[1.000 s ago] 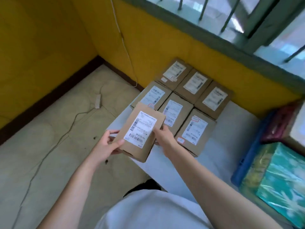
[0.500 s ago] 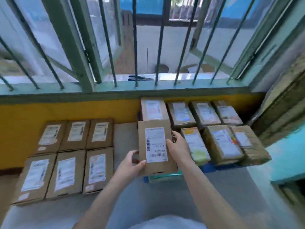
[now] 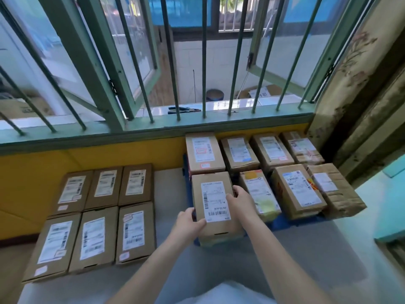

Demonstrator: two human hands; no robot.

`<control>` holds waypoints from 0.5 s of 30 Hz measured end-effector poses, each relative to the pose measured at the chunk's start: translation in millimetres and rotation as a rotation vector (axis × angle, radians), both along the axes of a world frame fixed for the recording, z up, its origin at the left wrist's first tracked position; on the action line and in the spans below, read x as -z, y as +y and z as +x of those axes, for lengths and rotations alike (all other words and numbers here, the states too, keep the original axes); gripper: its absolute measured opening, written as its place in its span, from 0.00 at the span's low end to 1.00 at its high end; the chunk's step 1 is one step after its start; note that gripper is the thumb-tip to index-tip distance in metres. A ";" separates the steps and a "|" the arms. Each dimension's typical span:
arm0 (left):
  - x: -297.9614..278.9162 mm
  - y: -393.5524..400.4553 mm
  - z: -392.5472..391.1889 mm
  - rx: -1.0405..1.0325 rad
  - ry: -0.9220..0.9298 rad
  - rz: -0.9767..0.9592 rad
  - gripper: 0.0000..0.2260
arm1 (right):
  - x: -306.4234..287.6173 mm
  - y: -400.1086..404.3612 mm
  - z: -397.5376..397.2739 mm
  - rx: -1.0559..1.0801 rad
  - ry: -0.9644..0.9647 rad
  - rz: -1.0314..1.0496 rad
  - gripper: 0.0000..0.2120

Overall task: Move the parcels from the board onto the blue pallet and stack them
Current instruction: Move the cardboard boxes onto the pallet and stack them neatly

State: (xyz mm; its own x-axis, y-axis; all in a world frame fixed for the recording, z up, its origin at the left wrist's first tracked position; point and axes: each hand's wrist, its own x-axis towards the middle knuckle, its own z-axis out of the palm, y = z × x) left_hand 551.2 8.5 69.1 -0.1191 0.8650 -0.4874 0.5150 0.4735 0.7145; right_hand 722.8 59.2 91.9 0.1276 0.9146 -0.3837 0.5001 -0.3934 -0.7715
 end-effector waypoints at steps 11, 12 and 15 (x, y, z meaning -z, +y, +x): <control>2.9 -3.3 -11.8 0.030 -0.098 0.008 0.28 | -5.6 5.5 -22.1 0.034 -0.372 0.041 0.26; 4.3 -4.7 -15.0 0.021 -0.102 0.010 0.28 | -8.8 3.5 -29.2 0.037 -0.478 0.148 0.28; 9.5 -13.0 -38.0 -0.115 -0.107 0.033 0.25 | -18.7 1.1 -64.4 -0.040 -0.464 0.495 0.27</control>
